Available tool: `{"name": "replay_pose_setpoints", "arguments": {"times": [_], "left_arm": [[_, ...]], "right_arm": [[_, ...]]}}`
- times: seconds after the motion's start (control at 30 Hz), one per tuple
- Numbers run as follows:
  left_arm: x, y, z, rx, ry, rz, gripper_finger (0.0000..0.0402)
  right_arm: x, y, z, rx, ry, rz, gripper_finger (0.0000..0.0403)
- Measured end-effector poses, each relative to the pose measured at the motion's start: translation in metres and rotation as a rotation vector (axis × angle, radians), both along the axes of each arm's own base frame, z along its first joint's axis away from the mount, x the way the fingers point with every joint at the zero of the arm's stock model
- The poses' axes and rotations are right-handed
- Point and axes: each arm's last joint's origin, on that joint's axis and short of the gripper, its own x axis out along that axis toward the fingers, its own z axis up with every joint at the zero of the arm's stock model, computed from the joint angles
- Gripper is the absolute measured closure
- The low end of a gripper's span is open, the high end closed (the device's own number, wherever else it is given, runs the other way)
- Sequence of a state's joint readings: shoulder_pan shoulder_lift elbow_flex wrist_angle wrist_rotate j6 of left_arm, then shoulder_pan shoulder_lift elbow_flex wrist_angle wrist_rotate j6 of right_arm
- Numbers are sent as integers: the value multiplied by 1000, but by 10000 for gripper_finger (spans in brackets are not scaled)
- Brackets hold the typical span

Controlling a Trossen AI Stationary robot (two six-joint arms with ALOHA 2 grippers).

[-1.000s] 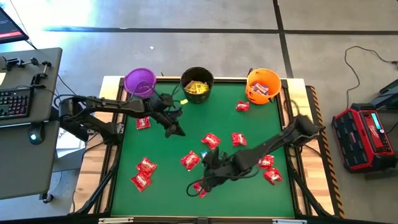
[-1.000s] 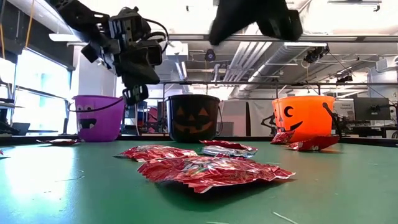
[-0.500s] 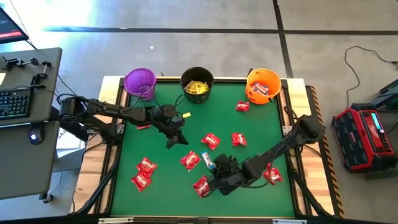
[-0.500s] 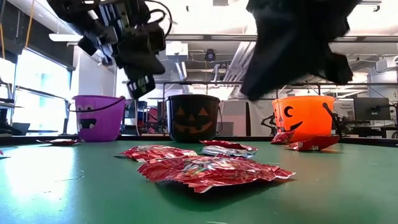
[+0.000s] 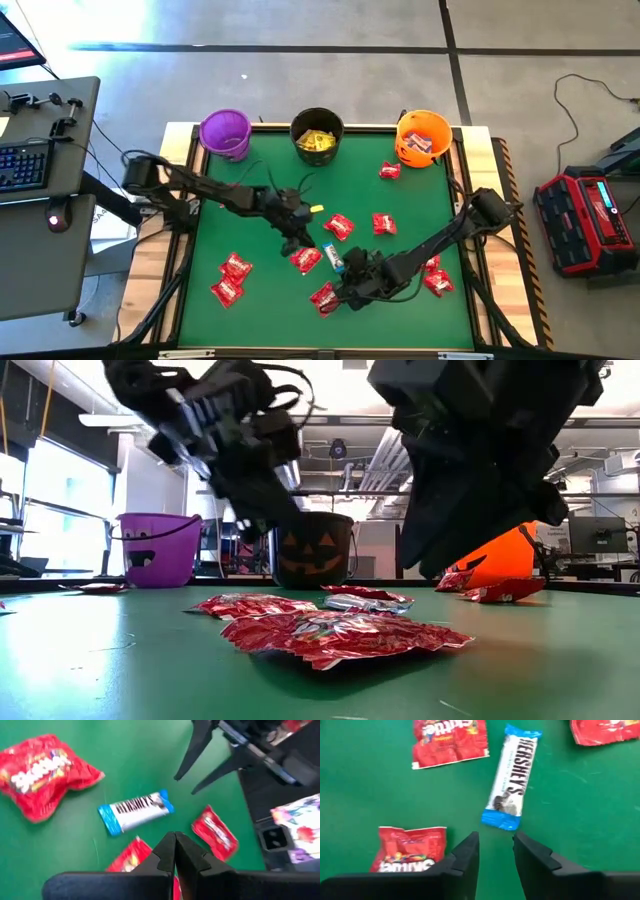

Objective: Sort candy by brand, put in halloween buckets
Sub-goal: Put the blue chocolate bar into the orange bucket

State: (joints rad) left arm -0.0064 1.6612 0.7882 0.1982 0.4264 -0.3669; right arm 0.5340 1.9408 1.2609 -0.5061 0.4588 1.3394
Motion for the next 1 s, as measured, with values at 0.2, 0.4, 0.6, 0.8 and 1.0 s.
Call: {"name": "replay_pose_setpoints", "arguments": {"times": [0.2, 0.4, 0.6, 0.8, 1.0], "left_arm": [[28, -1, -12, 67, 24, 31, 402], [42, 0, -26, 143, 63, 39, 401], [44, 4, -38, 179, 84, 41, 402], [44, 3, -50, 191, 110, 27, 402], [45, 2, -58, 203, 118, 13, 402]], "right_arm": [[-1, -2, 0, -7, 16, -8, 276], [-1, -1, 0, -2, 15, -13, 276], [4, -9, -2, 115, 76, 3, 276], [11, -23, -2, 129, 84, -4, 276], [14, -29, -2, 120, 84, 0, 276]]}}
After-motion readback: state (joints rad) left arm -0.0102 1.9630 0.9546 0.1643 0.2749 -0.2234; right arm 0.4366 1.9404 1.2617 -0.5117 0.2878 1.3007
